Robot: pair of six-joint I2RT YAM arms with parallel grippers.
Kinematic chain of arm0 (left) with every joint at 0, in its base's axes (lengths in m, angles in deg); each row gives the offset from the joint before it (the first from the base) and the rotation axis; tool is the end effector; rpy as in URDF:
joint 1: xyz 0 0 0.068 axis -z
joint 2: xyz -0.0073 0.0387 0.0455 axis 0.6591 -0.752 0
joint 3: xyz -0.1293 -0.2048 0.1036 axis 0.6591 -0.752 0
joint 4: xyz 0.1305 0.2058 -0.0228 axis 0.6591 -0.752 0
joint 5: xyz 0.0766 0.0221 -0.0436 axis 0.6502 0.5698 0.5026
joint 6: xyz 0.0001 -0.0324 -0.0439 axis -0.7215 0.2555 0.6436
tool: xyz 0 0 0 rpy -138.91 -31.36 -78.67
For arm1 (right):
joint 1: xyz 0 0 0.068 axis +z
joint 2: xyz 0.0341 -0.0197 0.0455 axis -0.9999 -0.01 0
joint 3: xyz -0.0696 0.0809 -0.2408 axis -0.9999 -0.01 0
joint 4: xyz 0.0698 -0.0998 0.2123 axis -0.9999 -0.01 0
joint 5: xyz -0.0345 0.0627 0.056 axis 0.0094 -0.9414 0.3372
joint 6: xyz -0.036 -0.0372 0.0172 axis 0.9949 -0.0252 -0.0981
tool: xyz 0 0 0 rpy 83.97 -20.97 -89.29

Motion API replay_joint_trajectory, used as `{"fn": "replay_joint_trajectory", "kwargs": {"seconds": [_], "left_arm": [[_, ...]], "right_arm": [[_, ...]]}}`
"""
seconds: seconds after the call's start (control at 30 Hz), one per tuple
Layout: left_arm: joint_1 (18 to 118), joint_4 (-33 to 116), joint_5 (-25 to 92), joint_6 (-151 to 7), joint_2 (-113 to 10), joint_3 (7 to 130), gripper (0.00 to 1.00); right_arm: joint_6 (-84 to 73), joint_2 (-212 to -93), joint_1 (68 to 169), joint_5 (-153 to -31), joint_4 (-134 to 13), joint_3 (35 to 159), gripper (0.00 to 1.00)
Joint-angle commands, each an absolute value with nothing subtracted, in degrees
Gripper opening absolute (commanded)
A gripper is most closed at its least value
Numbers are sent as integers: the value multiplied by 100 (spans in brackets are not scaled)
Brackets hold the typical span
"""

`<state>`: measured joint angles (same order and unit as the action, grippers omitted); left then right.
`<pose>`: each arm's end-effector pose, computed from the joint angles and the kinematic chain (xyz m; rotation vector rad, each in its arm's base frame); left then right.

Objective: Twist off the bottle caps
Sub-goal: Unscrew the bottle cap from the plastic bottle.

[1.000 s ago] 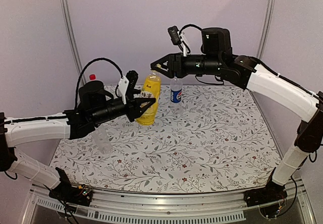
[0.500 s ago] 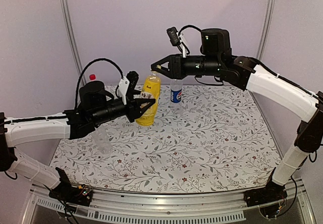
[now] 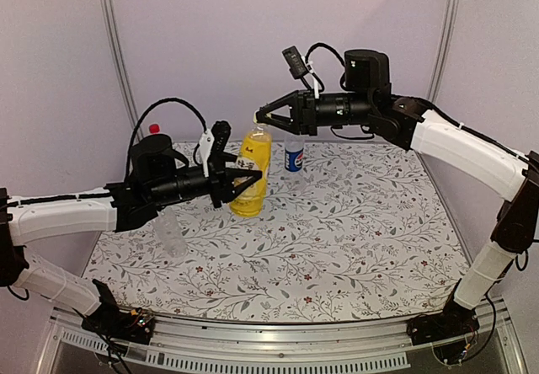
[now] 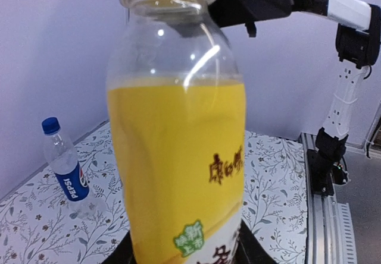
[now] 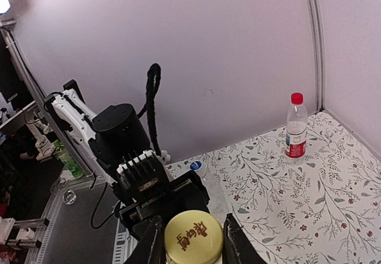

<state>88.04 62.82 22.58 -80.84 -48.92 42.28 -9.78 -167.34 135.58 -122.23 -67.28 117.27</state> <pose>0.1852 -0.2149 0.3001 0.8824 1.4715 -0.9315 0.2441 0.2868 0.4119 -1.0486 1.5309 1.2838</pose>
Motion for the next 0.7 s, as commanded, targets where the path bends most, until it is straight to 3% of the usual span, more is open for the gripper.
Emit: {"fn": "replay_joint_trajectory", "kwargs": {"seconds": [0.0, 0.2, 0.47, 0.5, 0.67], "left_arm": [[8920, 6823, 201, -8261, -4834, 4242, 14], [8824, 7048, -962, -7978, -4988, 4290, 14], [8803, 7060, -1153, -7879, -5075, 4332, 14], [8800, 7060, -1054, -7874, -5067, 4329, 14], [8809, 6791, 82, -7971, -5016, 4367, 14]], "right_arm": [[-435, -16765, 13490, -13805, -6619, 11739, 0], [351, -16909, 13459, -14927, -7250, 12038, 0], [616, -16934, 13361, -15314, -7474, 12140, 0], [602, -16943, 13356, -15197, -7516, 12178, 5], [336, -16841, 13355, -14260, -7619, 12247, 51]]}}
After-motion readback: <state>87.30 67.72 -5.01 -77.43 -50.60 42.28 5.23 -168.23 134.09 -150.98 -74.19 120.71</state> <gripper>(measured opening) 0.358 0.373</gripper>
